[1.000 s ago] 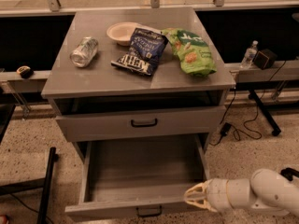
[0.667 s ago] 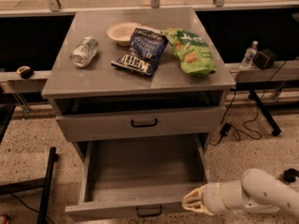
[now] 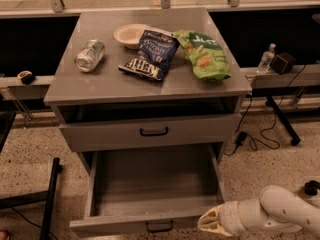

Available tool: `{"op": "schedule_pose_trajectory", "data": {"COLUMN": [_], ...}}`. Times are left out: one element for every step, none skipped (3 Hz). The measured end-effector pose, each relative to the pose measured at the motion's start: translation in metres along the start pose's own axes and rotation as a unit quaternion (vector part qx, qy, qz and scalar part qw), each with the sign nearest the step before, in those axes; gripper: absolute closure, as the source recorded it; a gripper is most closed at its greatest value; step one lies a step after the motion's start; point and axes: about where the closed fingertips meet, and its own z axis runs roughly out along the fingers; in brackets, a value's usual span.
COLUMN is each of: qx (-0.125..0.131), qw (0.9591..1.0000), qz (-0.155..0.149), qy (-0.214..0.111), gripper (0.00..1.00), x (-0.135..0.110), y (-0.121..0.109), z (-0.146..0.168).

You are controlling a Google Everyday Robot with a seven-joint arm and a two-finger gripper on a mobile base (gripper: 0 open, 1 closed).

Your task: Close middle drawer

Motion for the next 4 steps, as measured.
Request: {"op": "schedule_pose_trajectory", "data": {"qx": [0.012, 0.012, 0.034, 0.073], "qw": [0.9998, 0.9998, 0.9993, 0.9972], "qz": [0.014, 0.014, 0.016, 0.014], "qy": [-0.007, -0.007, -0.002, 0.003], "gripper": [1.0, 1.0, 1.0, 1.0], "x": [0.009, 0.009, 0.021, 0.034], "y": [0.002, 0.002, 0.0, -0.007], "z": [0.001, 0.001, 0.026, 0.049]}}
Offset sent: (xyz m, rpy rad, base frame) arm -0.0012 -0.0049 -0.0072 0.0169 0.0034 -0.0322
